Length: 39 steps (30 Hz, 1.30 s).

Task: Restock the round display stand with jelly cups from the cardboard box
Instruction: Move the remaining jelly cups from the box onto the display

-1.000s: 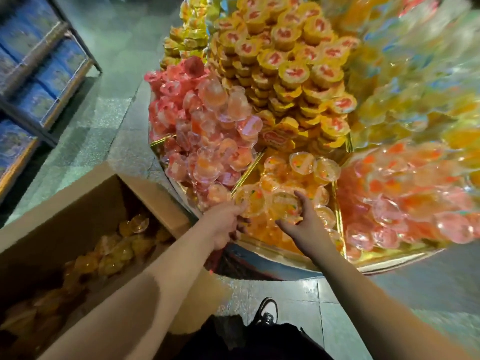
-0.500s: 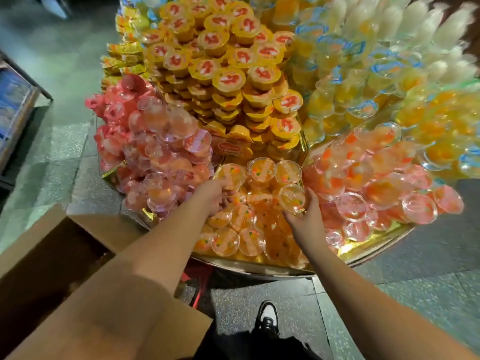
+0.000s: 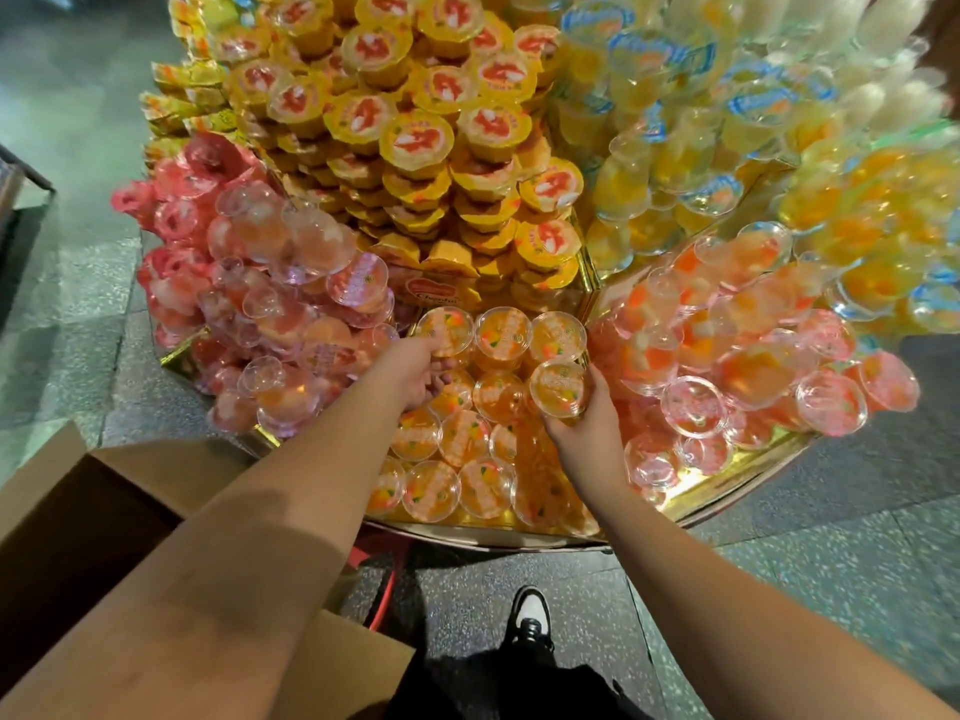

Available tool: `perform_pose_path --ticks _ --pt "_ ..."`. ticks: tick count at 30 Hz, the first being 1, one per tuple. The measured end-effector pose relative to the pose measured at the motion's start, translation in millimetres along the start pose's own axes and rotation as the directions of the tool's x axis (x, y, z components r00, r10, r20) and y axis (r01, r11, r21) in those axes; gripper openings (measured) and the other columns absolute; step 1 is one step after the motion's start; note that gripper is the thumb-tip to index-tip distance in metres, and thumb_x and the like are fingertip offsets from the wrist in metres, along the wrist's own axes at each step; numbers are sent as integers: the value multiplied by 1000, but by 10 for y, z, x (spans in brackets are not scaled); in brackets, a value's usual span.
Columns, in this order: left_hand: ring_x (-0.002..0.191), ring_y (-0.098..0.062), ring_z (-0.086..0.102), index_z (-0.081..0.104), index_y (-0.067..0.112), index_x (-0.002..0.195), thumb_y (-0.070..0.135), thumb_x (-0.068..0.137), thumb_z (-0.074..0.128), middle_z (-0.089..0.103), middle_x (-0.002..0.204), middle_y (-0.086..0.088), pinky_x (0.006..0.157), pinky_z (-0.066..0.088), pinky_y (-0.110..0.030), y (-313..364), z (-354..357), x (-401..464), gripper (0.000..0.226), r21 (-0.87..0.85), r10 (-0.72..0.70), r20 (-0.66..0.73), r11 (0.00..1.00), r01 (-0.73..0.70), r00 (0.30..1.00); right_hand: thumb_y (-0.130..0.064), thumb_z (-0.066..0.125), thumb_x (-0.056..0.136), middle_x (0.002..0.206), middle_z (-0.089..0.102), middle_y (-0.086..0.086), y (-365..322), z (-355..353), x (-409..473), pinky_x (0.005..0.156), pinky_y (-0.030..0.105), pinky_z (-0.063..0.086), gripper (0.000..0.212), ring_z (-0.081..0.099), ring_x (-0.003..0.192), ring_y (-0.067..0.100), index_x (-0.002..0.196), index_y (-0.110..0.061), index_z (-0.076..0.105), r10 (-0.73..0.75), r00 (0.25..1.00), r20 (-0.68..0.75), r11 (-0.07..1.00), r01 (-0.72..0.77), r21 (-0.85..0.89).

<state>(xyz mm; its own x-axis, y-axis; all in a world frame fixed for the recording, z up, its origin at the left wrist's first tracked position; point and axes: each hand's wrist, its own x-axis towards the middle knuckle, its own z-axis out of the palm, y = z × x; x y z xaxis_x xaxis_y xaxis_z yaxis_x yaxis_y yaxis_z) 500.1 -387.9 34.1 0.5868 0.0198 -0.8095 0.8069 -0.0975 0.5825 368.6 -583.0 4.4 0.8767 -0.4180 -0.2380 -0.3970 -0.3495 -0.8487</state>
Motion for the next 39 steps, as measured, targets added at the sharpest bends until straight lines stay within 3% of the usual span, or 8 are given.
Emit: perform_pose_path --ticks 3,9,16,23,28,33,36,39 --pt "63 -13 48 50 13 118 33 105 45 57 87 -4 39 34 -18 -23 6 48 25 34 9 -24 999 -8 1000 -65 75 73 143 52 -6 17 26 8 105 46 47 93 48 132 14 149 -34 32 1 1000 -8 1000 -1 -16" --pt "62 -14 51 44 13 139 38 102 51 63 100 -8 35 35 -18 -61 2 157 45 63 59 -84 997 -54 995 -68 74 72 144 50 -6 28 63 8 105 46 48 97 47 134 15 150 -30 31 -8 999 -35 998 6 -55" --pt "67 -15 51 45 12 139 43 102 50 62 108 -10 42 36 -19 -57 4 102 49 48 65 -78 997 -61 995 -35 82 79 150 43 4 -9 71 -14 111 46 41 94 42 138 22 154 -20 27 -19 999 -38 994 14 -111" --pt "69 -16 51 44 12 140 33 104 48 61 113 -13 45 36 -20 -71 -19 9 42 22 84 -34 996 -83 996 -24 79 84 155 28 8 -29 -4 -111 110 36 36 98 35 141 25 157 -18 15 4 1000 -1 985 -4 -175" --pt "69 -16 52 42 5 141 15 105 41 59 120 -15 49 36 -19 -105 -30 -56 37 8 82 -30 997 -82 996 -27 79 83 155 27 9 -27 -41 -194 107 43 41 98 41 137 29 157 -19 14 13 1000 -5 979 -14 -203" --pt "64 -12 49 45 -2 137 9 105 39 60 104 -11 34 36 -14 -145 -13 -15 34 -7 64 -39 998 -65 997 -27 77 86 156 28 8 -59 -83 -245 106 38 40 96 40 138 26 157 -19 13 28 999 25 982 -23 -186" --pt "63 -9 43 54 -3 122 16 108 37 58 97 -8 34 32 -11 -113 22 9 29 -1 57 -13 998 -57 998 -25 78 85 156 30 6 -65 -99 -245 110 35 36 95 39 140 23 157 -18 15 26 998 48 989 -19 -148" --pt "62 -9 39 50 -4 132 20 108 36 53 88 -6 39 33 -13 -73 57 46 36 10 71 -23 997 -71 997 -26 78 84 155 33 5 -73 -116 -240 109 36 38 95 41 138 23 156 -19 17 28 998 64 990 -18 -141"
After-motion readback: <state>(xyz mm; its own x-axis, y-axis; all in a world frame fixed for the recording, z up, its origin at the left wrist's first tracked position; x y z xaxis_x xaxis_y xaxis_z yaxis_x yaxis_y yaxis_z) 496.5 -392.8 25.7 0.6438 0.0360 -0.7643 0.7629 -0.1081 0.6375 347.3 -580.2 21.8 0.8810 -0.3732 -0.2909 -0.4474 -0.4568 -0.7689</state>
